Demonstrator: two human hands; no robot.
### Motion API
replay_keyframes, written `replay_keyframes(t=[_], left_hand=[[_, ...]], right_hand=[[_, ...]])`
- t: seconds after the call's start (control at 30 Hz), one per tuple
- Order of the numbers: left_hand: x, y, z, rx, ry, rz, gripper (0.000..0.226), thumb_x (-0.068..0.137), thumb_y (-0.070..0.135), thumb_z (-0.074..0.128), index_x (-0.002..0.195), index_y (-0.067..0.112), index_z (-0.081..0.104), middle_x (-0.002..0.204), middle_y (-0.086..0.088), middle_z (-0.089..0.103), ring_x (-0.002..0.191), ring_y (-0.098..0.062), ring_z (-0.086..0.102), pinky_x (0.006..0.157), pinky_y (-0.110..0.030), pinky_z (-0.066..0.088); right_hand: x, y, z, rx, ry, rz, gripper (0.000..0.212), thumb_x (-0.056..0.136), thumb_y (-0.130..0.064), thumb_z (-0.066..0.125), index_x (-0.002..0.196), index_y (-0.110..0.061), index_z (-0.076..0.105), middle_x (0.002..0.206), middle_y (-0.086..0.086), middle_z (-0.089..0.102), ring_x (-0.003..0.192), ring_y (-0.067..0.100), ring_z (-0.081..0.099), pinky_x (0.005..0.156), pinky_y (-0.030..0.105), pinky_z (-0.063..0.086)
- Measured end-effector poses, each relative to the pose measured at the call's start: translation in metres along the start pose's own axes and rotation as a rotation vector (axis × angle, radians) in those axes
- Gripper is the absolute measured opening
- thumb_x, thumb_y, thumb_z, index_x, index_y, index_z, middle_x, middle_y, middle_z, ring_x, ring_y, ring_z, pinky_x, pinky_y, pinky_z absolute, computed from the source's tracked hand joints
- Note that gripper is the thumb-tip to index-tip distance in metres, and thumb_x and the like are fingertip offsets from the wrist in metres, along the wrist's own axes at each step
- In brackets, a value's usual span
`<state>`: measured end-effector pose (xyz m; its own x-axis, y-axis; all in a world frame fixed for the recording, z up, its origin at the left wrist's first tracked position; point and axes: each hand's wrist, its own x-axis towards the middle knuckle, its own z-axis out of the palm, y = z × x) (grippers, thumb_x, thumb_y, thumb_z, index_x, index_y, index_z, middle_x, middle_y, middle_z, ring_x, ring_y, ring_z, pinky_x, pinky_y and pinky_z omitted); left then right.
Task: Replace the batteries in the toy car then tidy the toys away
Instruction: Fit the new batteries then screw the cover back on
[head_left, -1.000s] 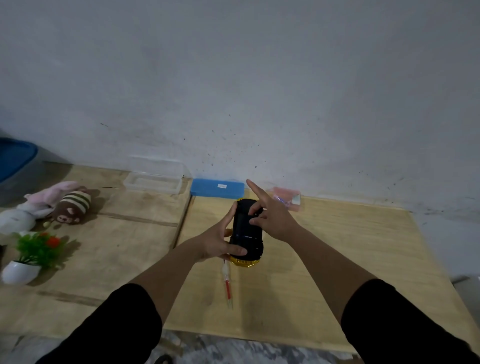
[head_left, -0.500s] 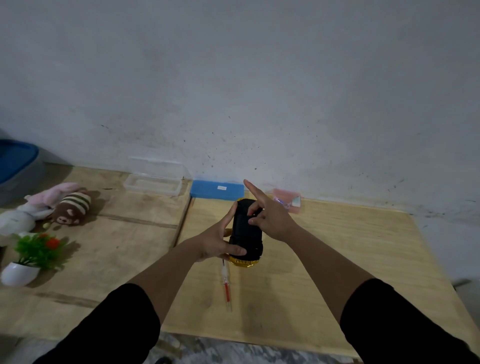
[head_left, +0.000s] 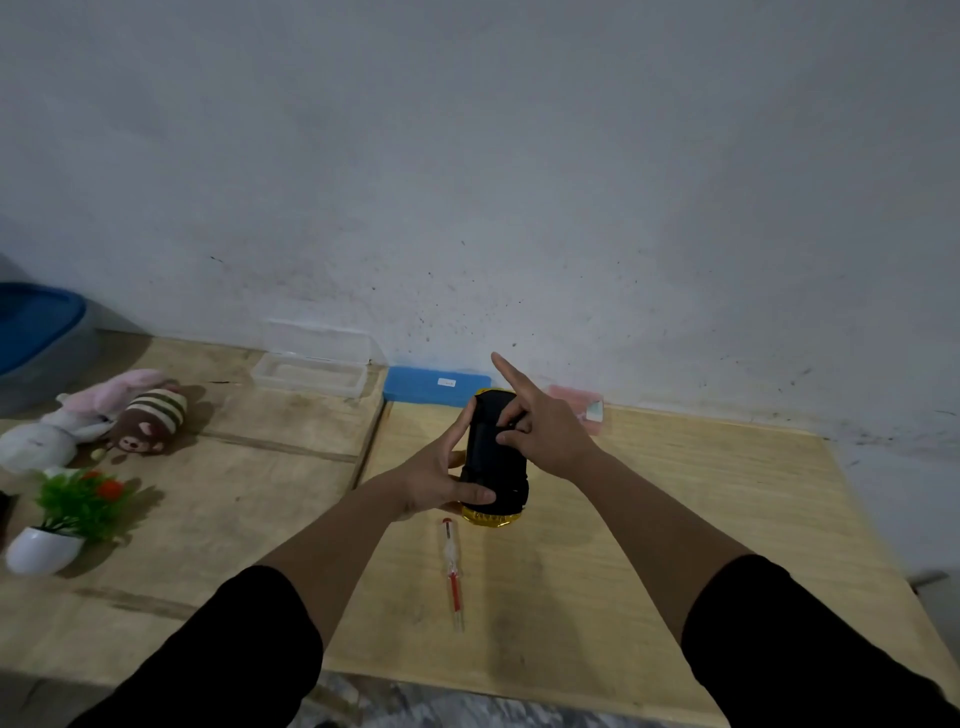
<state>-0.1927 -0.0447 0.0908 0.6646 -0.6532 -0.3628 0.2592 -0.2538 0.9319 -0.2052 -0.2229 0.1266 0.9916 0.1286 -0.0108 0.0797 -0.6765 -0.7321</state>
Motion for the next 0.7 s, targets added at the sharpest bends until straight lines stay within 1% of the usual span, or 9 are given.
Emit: replay_keyframes(t=[0.07, 0.13, 0.23, 0.33, 0.4, 0.47, 0.53, 0.6, 0.7], left_hand=[[0.0, -0.001, 0.002, 0.007, 0.003, 0.026, 0.119, 0.072, 0.005, 0.079, 0.14, 0.059, -0.003, 0.148, -0.003, 0.033, 0.131, -0.024, 0.041, 0.082, -0.043, 0.057], [0.0, -0.002, 0.003, 0.006, 0.003, 0.041, 0.12, 0.072, 0.006, 0.079, 0.14, 0.058, -0.004, 0.149, -0.002, 0.032, 0.132, -0.023, 0.039, 0.081, -0.04, 0.057], [-0.001, -0.001, 0.004, -0.015, 0.013, 0.049, 0.12, 0.072, 0.008, 0.08, 0.14, 0.058, -0.005, 0.149, -0.003, 0.032, 0.13, -0.023, 0.042, 0.08, -0.038, 0.057], [-0.003, 0.001, 0.001, -0.015, 0.022, 0.062, 0.12, 0.072, 0.007, 0.08, 0.14, 0.059, -0.004, 0.147, -0.004, 0.035, 0.13, -0.023, 0.043, 0.078, -0.035, 0.058], [-0.006, 0.002, -0.001, -0.009, 0.025, 0.065, 0.119, 0.073, 0.007, 0.079, 0.139, 0.06, -0.004, 0.147, -0.004, 0.035, 0.129, -0.024, 0.044, 0.077, -0.034, 0.057], [-0.008, 0.002, 0.0, -0.013, 0.026, 0.064, 0.118, 0.073, 0.011, 0.08, 0.138, 0.061, -0.004, 0.147, -0.002, 0.035, 0.129, -0.023, 0.044, 0.079, -0.036, 0.058], [-0.01, 0.002, 0.001, -0.039, 0.039, 0.06, 0.106, 0.076, 0.024, 0.077, 0.133, 0.068, -0.001, 0.144, 0.0, 0.039, 0.125, -0.022, 0.048, 0.078, -0.038, 0.058], [-0.013, 0.003, 0.003, -0.037, 0.094, 0.059, 0.089, 0.085, 0.038, 0.065, 0.133, 0.069, -0.003, 0.142, -0.002, 0.044, 0.116, -0.021, 0.056, 0.077, -0.037, 0.058], [-0.016, -0.001, 0.003, 0.019, 0.168, 0.112, 0.079, 0.093, 0.038, 0.053, 0.138, 0.061, -0.007, 0.145, 0.003, 0.04, 0.111, -0.017, 0.059, 0.075, -0.035, 0.059]], right_hand=[[-0.001, 0.0, 0.0, -0.041, 0.003, -0.013, 0.093, 0.082, -0.004, 0.067, 0.146, -0.041, 0.011, 0.079, -0.012, 0.058, 0.082, 0.009, 0.059, 0.085, 0.024, 0.049], [-0.001, 0.001, 0.001, -0.135, 0.029, -0.039, 0.092, 0.082, -0.011, 0.069, 0.147, -0.041, 0.011, 0.083, -0.012, 0.062, 0.093, 0.012, 0.053, 0.092, 0.03, 0.043], [0.0, 0.003, 0.005, -0.247, 0.099, -0.098, 0.089, 0.081, -0.017, 0.069, 0.147, -0.04, 0.012, 0.103, -0.005, 0.063, 0.102, 0.015, 0.042, 0.093, 0.039, 0.039], [0.001, 0.009, 0.009, -0.248, 0.188, -0.091, 0.093, 0.077, -0.02, 0.071, 0.147, -0.039, 0.012, 0.131, 0.006, 0.044, 0.118, 0.023, 0.038, 0.1, 0.04, 0.036], [0.001, 0.009, 0.009, -0.142, 0.182, -0.085, 0.094, 0.078, -0.018, 0.07, 0.146, -0.041, 0.011, 0.14, 0.006, 0.035, 0.125, 0.022, 0.036, 0.103, 0.034, 0.034], [0.0, 0.006, 0.008, -0.062, 0.1, -0.089, 0.091, 0.082, -0.013, 0.066, 0.147, -0.04, 0.009, 0.142, 0.005, 0.035, 0.126, 0.02, 0.038, 0.1, 0.026, 0.033], [0.0, 0.003, 0.008, -0.018, 0.069, -0.077, 0.091, 0.082, -0.009, 0.066, 0.147, -0.039, 0.01, 0.14, 0.007, 0.038, 0.125, 0.02, 0.04, 0.1, 0.027, 0.034], [0.001, -0.001, 0.009, 0.018, 0.069, -0.065, 0.092, 0.081, -0.009, 0.066, 0.146, -0.041, 0.01, 0.137, 0.008, 0.04, 0.123, 0.02, 0.042, 0.101, 0.03, 0.036], [0.001, -0.006, 0.018, 0.03, 0.088, -0.065, 0.091, 0.082, -0.008, 0.065, 0.145, -0.044, 0.009, 0.134, 0.007, 0.044, 0.119, 0.02, 0.046, 0.098, 0.029, 0.038]])
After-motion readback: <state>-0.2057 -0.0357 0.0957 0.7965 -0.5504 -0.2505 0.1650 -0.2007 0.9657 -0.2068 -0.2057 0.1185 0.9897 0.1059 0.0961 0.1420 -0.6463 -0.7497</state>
